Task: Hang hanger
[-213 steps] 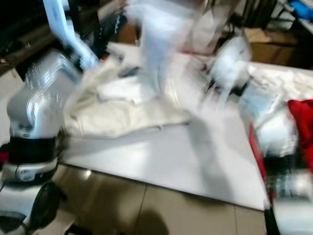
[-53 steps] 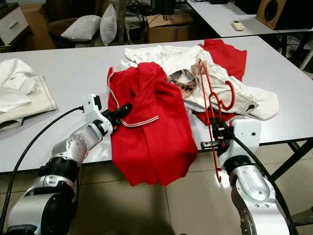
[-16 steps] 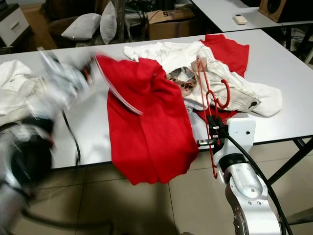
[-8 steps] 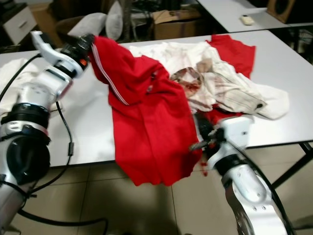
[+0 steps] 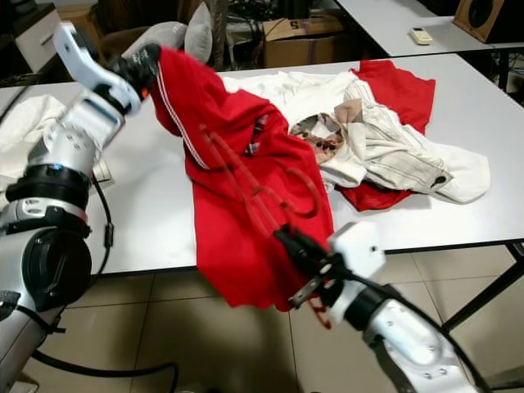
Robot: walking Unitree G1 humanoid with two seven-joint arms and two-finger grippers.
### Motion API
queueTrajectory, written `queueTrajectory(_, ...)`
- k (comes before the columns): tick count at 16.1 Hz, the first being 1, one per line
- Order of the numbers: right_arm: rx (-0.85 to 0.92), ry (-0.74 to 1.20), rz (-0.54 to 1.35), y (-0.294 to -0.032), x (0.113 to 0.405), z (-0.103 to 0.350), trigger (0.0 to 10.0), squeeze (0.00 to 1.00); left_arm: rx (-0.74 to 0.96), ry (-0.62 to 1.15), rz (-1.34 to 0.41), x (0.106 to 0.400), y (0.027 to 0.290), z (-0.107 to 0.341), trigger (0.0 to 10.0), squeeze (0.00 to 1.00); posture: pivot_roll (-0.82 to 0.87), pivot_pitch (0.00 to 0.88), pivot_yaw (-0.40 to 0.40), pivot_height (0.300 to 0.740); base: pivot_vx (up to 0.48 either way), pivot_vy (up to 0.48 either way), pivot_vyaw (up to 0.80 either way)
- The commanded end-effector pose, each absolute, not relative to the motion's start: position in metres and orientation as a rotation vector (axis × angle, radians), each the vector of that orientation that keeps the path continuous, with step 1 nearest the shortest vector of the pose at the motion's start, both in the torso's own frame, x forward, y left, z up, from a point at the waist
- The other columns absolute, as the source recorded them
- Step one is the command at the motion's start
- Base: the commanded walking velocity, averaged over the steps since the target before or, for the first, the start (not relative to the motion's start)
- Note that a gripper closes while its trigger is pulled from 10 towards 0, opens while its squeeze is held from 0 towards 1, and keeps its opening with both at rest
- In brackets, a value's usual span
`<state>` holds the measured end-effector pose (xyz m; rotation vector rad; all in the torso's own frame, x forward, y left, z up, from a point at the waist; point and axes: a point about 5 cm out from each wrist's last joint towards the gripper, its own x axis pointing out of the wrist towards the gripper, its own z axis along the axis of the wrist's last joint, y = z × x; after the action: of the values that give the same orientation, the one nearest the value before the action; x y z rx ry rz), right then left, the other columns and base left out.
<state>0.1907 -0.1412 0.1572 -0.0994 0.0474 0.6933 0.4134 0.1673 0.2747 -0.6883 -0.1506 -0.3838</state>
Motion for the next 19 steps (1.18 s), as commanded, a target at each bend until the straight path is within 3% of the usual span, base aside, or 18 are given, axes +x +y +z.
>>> queueTrajectory(1,-0.114,0.079,0.702,-0.139,0.195,0.152,10.0,0.00,-0.663,-0.179,-0.431,0.412,0.159,0.293,0.0,0.00,-0.04,0.000,0.108,0.740,0.000,0.000,0.00)
queueTrajectory(6,-0.194,0.176,0.612,-0.128,0.239,0.129,10.0,0.00,-0.586,-0.140,-0.506,0.398,0.133,0.289,0.0,0.00,-0.04,0.000,0.105,0.740,0.000,0.000,0.00)
queueTrajectory(10,-0.101,0.121,0.590,-0.110,0.275,0.137,10.0,0.00,-0.528,-0.091,-0.523,0.383,0.119,0.274,0.0,0.00,-0.01,0.000,0.065,0.740,0.000,0.000,0.00)
queueTrajectory(12,-0.127,0.119,0.512,-0.114,0.284,0.137,10.0,0.00,-0.443,-0.092,-0.512,0.378,0.119,0.269,0.0,0.00,0.00,0.000,0.057,0.740,0.000,0.000,0.00)
queueTrajectory(14,-0.114,0.117,0.373,-0.134,0.288,0.143,10.0,0.00,-0.054,-0.140,-0.432,0.372,0.134,0.260,0.0,0.00,0.00,0.000,0.037,0.740,0.000,0.000,0.00)
queueTrajectory(19,-0.102,-0.023,0.312,-0.166,0.280,0.181,10.0,0.00,0.088,-0.191,-0.264,0.372,0.165,0.265,0.0,0.00,-0.01,0.000,0.024,0.740,0.000,0.000,0.00)
